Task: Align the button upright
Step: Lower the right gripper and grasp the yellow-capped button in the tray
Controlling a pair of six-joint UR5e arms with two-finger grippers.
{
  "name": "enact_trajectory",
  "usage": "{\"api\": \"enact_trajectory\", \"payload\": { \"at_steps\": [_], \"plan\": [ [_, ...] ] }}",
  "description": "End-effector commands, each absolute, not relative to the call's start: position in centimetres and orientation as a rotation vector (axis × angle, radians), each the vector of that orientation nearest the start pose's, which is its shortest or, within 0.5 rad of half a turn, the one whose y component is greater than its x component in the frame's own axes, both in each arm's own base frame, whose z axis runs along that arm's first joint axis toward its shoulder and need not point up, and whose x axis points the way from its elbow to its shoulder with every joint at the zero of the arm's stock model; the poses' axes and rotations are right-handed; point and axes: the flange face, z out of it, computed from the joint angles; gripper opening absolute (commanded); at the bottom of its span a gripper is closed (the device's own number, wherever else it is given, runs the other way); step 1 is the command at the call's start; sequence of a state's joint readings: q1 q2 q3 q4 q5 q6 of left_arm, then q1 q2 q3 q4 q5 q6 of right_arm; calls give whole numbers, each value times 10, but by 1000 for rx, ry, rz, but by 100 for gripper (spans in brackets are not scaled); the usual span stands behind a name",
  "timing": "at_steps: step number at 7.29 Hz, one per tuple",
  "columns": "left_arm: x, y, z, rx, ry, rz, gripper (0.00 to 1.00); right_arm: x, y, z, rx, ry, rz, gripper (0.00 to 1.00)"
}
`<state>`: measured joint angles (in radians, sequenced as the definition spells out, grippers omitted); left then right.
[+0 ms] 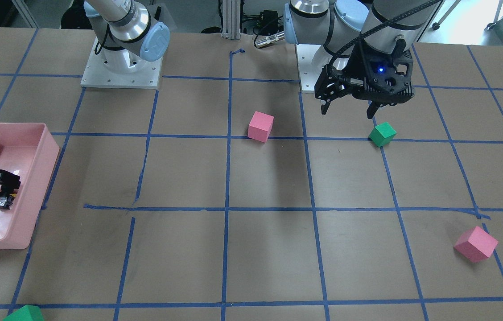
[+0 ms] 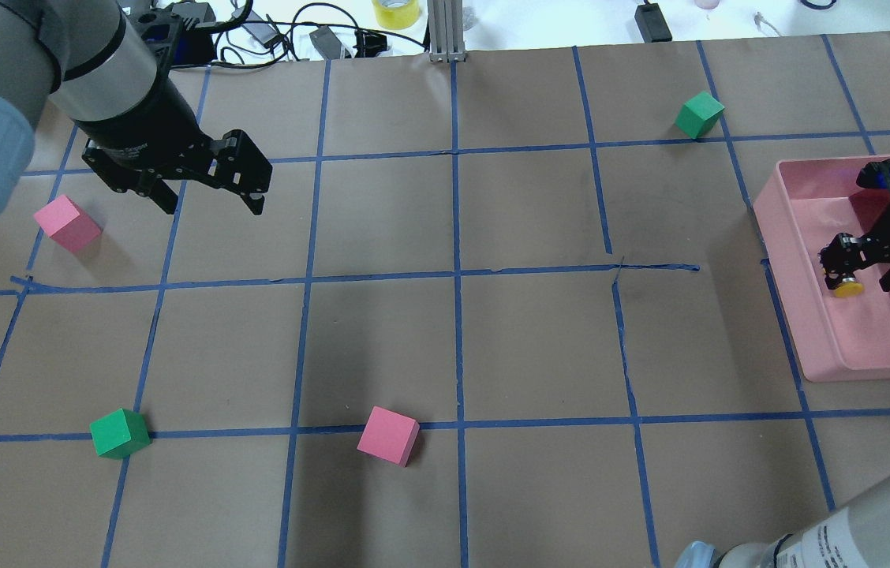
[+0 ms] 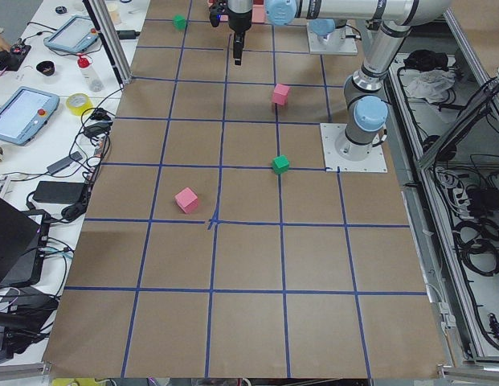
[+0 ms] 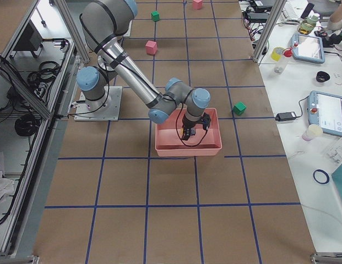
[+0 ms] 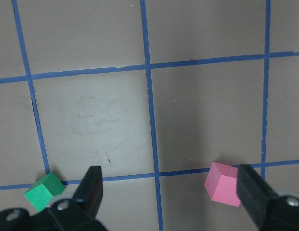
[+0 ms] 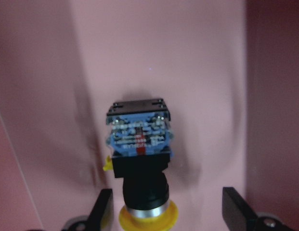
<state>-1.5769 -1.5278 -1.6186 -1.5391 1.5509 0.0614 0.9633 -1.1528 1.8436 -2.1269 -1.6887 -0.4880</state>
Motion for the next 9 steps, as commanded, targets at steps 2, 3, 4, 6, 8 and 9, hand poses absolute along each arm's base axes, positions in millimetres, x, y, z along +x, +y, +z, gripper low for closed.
{"api": "enact_trajectory", "payload": {
  "at_steps": [2, 3, 4, 6, 8, 9],
  "plan": [
    [-138, -475, 488, 107, 3159, -42, 100, -222, -531, 200, 176, 3158, 284, 0],
    [-138, -475, 488, 107, 3159, -40, 100, -222, -532, 222, 180, 3163, 270, 0],
    [-138, -475, 488, 107, 3157, -40, 100, -217, -530, 249, 172, 3157, 272, 0],
    [-138, -475, 488, 107, 3159, -40, 100, -216, -536, 292, 165, 3159, 243, 0],
    [-138, -476, 487, 105, 3159, -40, 100, -212, -549, 322, 135, 3168, 230, 0],
    [-139, -476, 486, 107, 3159, -37, 100, -197, -554, 345, 98, 3183, 203, 0]
  ]
}}
